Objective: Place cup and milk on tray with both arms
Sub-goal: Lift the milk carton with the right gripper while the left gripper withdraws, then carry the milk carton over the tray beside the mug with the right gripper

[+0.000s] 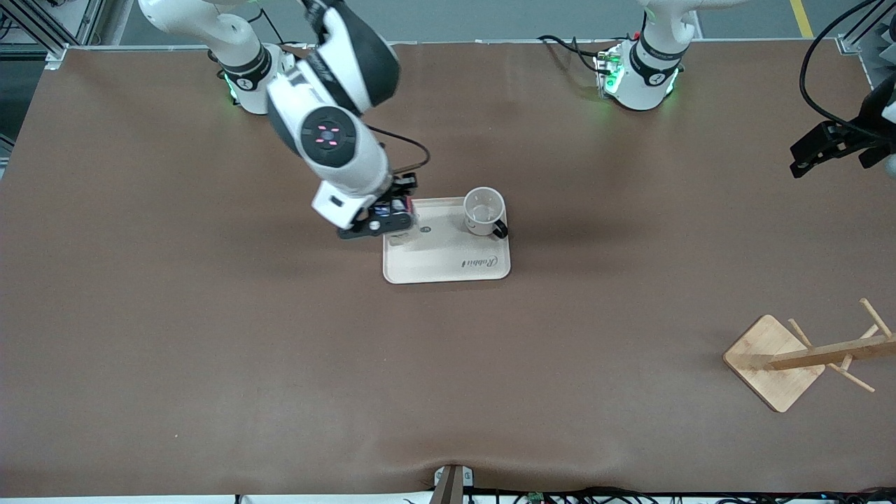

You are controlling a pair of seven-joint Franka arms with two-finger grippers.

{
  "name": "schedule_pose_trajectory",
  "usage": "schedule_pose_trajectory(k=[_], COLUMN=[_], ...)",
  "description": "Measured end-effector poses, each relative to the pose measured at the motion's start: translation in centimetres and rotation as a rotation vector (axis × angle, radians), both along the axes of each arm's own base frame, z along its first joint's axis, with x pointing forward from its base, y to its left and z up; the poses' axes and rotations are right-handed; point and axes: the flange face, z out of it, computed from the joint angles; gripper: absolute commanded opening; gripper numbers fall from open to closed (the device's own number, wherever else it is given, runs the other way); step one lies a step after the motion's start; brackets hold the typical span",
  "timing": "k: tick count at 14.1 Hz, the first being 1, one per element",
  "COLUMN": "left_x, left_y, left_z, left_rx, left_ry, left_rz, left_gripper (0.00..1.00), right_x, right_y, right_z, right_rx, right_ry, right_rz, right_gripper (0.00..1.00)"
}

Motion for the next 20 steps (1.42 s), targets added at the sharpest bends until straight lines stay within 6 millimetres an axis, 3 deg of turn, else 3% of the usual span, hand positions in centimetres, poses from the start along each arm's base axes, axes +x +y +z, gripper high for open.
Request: schedule_pose_trajectory(k=[2, 8, 9, 10, 11, 12, 13, 17, 20], left_x=[0.2, 0.3, 0.3, 0.3, 0.3, 0.3, 0.3, 0.4, 0.7], left_y=[0.0, -1.7, -1.7, -1.7, -1.7, -1.7, -1.7, -1.7, -3.0], left_z=[-0.3, -0.3, -0.2, -0.2, -0.1, -0.1, -0.1, -0.3, -0.5], left_rx=[-0.005, -0.012, -0.013, -0.013, -0.013, -0.013, -0.013, -0.013, -0.013], left_ry=[0.003, 0.001, 0.000, -0.001, -0.002, -0.002, -0.002, 0.001, 0.004], left_rz=[-0.001, -0.027, -0.027, -0.027, -0.027, -0.027, -0.027, -0.028, -0.051], left_gripper=[1.00, 1.00, 1.00, 1.00, 1.00, 1.00, 1.00, 1.00, 1.00], right_x=[-0.5, 0.8, 0.8, 0.9, 0.9, 0.9, 0.9, 0.9, 1.2], right_y=[1.5, 1.3, 1.3, 1.3, 1.3, 1.3, 1.3, 1.3, 1.2], right_z=[-1.6, -4.6, -4.9, -5.2, -5.4, -5.4, -5.4, -5.7, -5.4], right_rx=[-0.011, -0.024, -0.026, -0.027, -0.029, -0.029, -0.029, -0.038, -0.037], right_ry=[0.007, -0.005, -0.004, -0.002, 0.000, 0.000, 0.000, -0.002, -0.009], right_rz=[0.010, -0.008, -0.009, -0.009, -0.009, -0.010, -0.010, -0.005, -0.008], right_gripper=[0.00, 0.00, 0.17, 0.25, 0.43, 0.90, 1.00, 1.00, 1.00])
